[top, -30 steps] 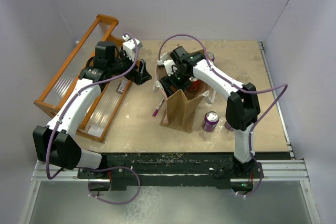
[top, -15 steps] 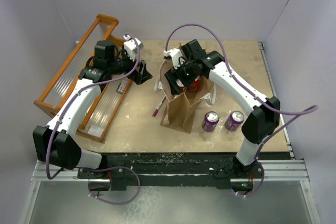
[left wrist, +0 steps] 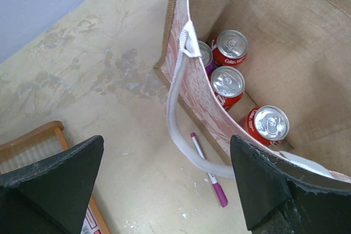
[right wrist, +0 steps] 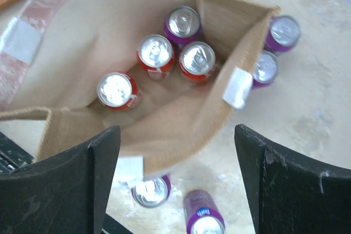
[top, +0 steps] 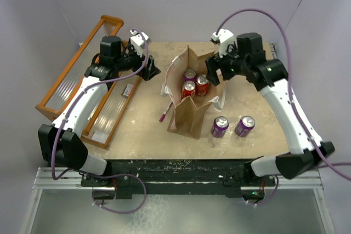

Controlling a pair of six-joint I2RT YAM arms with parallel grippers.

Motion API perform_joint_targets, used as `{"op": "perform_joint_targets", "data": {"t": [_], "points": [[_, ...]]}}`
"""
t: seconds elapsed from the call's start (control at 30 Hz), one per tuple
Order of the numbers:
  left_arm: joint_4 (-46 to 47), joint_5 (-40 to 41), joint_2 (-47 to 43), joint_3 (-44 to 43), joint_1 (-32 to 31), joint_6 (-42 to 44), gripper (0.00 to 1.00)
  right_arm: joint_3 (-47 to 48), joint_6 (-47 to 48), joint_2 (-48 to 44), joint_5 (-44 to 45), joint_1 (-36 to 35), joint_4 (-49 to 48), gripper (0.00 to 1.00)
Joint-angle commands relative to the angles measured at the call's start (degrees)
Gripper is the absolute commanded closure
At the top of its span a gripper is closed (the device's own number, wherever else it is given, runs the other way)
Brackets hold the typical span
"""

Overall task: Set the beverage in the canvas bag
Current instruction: Place the drink in the canvas bag, then pick up the drink from the center of the board.

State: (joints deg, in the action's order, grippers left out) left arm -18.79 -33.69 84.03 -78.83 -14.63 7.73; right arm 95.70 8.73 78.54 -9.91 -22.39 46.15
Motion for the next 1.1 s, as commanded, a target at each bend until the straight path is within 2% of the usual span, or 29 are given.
{"op": "perform_joint_targets", "data": {"t": [0.0, 0.2, 0.37, 0.5, 0.9, 1.07], "points": [[1.9, 1.7, 2.0, -5.3, 0.3, 1.5, 0.01, -6.3, 3.9, -6.7, 5.2, 4.3, 4.7, 0.15], [-1.5, 4.8, 3.9, -8.5, 0.3, -0.9, 0.01, -16.9, 8.3, -15.4, 5.9, 9.8, 12.0, 0.13], [-0.5, 4.8, 1.6, -5.7, 0.2, -1.8, 0.01, -22.7, 11.7, -17.4, 6.1, 10.7, 18.0, 0.08], [0.2, 4.7, -0.4, -3.1, 0.2, -1.4, 0.01, -29.1, 14.5, -18.4, 8.9, 12.2, 16.8, 0.02], [-0.9, 4.0, -2.6, -2.2, 0.2, -1.2, 0.01, -34.5, 17.7, -8.8, 5.8, 18.8, 12.2, 0.0], [-0.8, 3.8, -2.6, -1.8, 0.2, -1.2, 0.01, -36.5, 18.3, -5.4, 4.3, 20.6, 10.0, 0.03]]}}
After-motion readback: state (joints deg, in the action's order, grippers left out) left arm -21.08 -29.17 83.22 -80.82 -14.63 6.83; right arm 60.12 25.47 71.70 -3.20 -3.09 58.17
